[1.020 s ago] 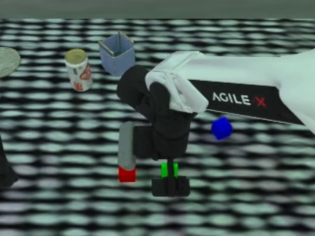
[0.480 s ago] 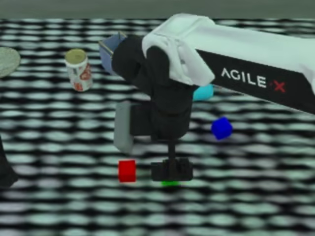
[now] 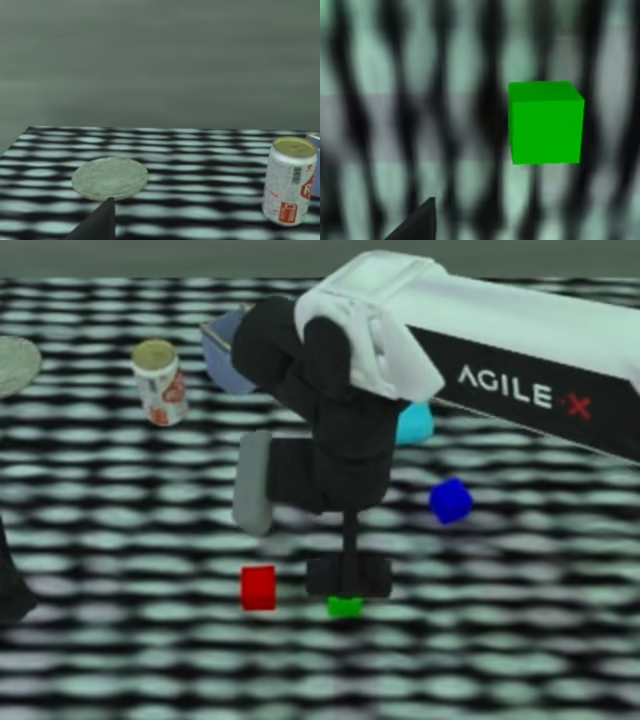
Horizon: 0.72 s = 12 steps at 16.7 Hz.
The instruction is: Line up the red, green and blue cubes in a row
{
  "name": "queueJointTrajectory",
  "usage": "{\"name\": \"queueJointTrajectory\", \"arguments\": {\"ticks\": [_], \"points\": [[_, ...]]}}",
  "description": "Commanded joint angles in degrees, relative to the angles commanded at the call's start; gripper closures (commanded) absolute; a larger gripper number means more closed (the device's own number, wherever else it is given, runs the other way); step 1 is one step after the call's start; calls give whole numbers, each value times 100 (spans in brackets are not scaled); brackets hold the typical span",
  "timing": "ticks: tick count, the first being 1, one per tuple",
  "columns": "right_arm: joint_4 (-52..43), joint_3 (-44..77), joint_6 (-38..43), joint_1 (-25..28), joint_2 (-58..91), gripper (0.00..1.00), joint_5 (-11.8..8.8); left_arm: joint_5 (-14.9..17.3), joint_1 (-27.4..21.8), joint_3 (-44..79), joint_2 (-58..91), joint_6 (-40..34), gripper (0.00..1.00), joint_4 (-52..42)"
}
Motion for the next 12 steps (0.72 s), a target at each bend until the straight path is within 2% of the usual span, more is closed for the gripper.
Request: {"name": "queueJointTrajectory", "arguments": {"ticks": [3, 9, 12], "points": [[16, 75, 728, -333, 90, 0, 16, 0, 0, 0, 0, 0, 0, 0], [46, 160, 3258, -1314, 338, 0, 37, 0, 0, 0, 0, 0, 0, 0], [99, 201, 4102, -1716, 388, 0, 63, 0, 0, 0, 0, 0, 0, 0]]}}
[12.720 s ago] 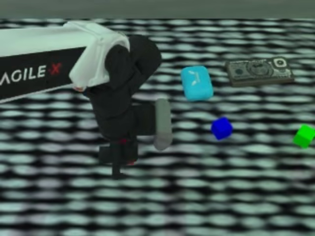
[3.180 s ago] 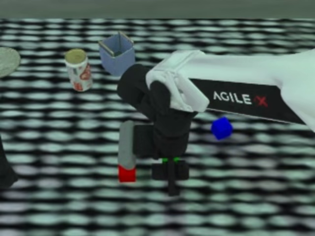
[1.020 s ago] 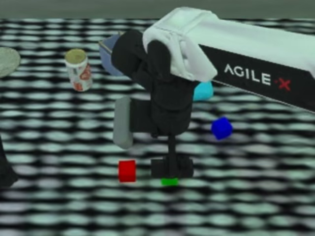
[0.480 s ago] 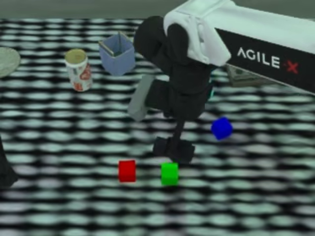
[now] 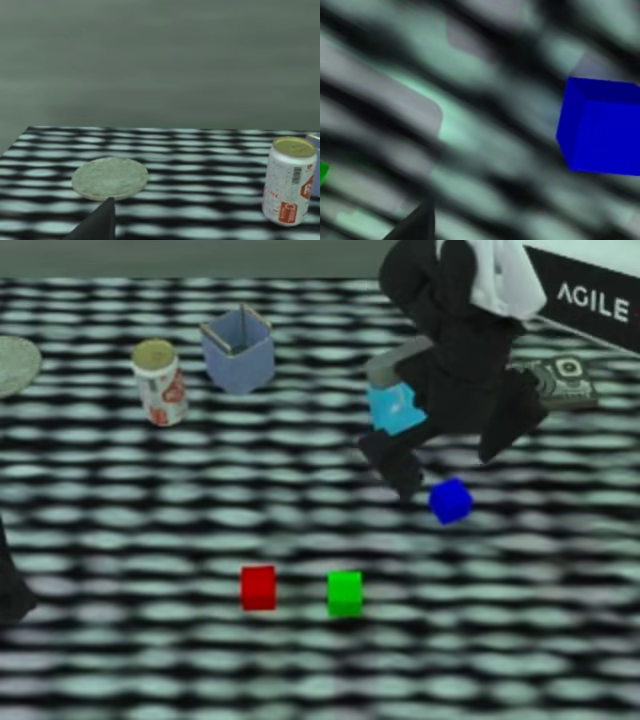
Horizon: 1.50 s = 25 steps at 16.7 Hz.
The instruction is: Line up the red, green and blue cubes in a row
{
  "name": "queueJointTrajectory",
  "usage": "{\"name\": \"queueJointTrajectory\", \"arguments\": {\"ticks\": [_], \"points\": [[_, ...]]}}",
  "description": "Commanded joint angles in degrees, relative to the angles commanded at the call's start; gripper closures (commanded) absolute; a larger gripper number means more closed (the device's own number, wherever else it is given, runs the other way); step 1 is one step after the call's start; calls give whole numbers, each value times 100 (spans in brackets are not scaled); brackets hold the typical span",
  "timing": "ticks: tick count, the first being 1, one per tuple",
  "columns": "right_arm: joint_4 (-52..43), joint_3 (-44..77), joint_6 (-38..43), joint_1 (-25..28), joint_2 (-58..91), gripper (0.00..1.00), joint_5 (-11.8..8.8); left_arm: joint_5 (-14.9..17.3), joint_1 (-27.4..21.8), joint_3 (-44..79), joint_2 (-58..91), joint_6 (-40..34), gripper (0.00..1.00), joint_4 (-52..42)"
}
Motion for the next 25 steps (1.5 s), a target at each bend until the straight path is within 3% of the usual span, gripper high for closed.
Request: {"name": "queueJointTrajectory", "arguments": {"ticks": [9, 16, 21, 25], "points": [[131, -79, 297, -159, 4, 0, 14, 0, 0, 0, 0, 0, 0, 0], [1601, -1038, 310, -165, 471, 0, 20, 0, 0, 0, 0, 0, 0, 0], [1768, -1167, 311, -164, 539, 0, 20, 0, 0, 0, 0, 0, 0, 0], [1768, -1167, 311, -164, 539, 30, 20, 0, 0, 0, 0, 0, 0, 0]]}}
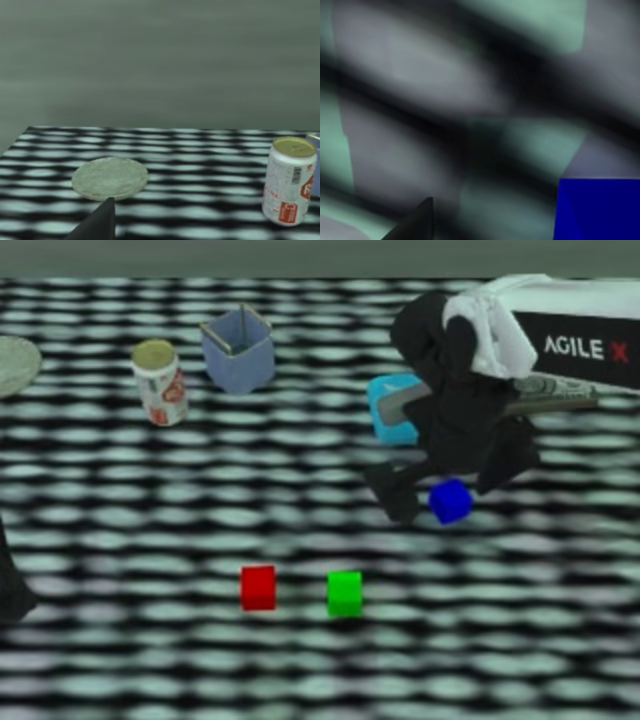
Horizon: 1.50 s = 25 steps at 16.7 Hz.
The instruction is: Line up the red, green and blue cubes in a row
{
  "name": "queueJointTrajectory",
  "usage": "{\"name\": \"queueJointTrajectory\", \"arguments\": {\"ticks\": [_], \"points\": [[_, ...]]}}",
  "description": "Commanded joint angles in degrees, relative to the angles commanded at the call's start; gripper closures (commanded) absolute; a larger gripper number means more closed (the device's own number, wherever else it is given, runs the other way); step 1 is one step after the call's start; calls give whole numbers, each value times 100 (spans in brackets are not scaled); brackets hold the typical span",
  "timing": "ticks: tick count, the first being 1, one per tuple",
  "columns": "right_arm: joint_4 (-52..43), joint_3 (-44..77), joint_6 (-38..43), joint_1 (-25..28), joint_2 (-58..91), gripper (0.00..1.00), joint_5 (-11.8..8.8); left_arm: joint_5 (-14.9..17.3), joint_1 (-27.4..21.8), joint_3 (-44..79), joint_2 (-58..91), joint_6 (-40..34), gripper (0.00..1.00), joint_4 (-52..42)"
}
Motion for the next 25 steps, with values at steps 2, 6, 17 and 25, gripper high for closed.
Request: {"name": "queueJointTrajectory", "arguments": {"ticks": [2, 6, 17, 25], "points": [[0, 0, 0, 0, 0, 45, 0, 0, 0, 0, 0, 0, 0, 0], [0, 0, 0, 0, 0, 75, 0, 0, 0, 0, 0, 0, 0, 0], [0, 0, 0, 0, 0, 100, 0, 0, 0, 0, 0, 0, 0, 0], [-1177, 847, -17, 51, -511, 100, 9, 0, 0, 0, 0, 0, 0, 0]]}}
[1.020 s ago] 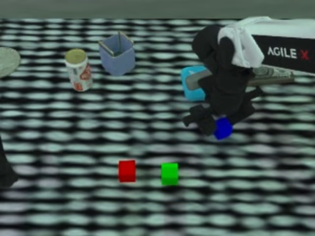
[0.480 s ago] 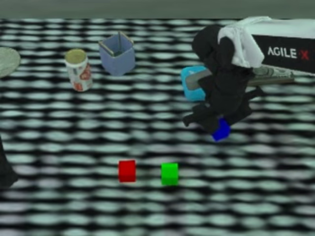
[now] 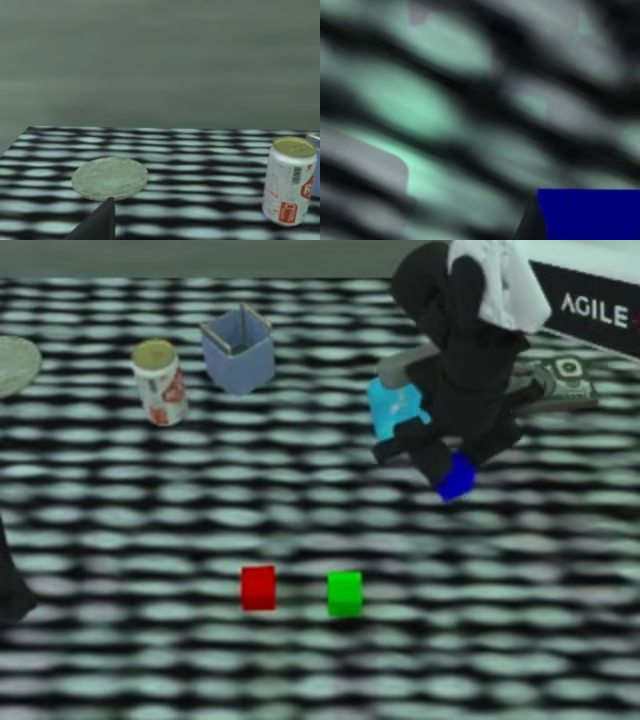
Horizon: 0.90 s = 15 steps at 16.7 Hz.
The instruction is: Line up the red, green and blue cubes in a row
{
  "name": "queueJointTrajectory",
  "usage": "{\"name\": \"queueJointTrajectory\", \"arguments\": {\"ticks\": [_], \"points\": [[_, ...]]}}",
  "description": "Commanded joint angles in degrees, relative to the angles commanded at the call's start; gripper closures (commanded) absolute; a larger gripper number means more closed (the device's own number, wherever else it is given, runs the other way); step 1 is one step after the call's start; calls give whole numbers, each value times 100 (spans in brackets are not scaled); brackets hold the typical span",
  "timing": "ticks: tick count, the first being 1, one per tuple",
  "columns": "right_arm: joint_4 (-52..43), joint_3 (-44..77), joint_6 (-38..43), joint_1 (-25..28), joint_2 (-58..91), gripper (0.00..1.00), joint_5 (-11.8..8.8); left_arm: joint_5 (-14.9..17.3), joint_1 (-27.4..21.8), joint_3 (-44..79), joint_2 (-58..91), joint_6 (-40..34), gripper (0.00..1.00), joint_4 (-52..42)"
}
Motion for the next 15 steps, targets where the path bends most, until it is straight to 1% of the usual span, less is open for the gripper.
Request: {"name": "queueJointTrajectory", "arguments": {"ticks": [2, 8, 11, 15], "points": [[-237, 193, 0, 5, -97, 100, -2, 0, 0, 0, 0, 0, 0, 0], [-241, 148, 95, -4, -137, 100, -2, 0, 0, 0, 0, 0, 0, 0], [-185, -221, 623, 135, -425, 100, 16, 0, 0, 0, 0, 0, 0, 0], [-47, -1041, 1734, 444, -1072, 100, 50, 0, 0, 0, 0, 0, 0, 0]]}}
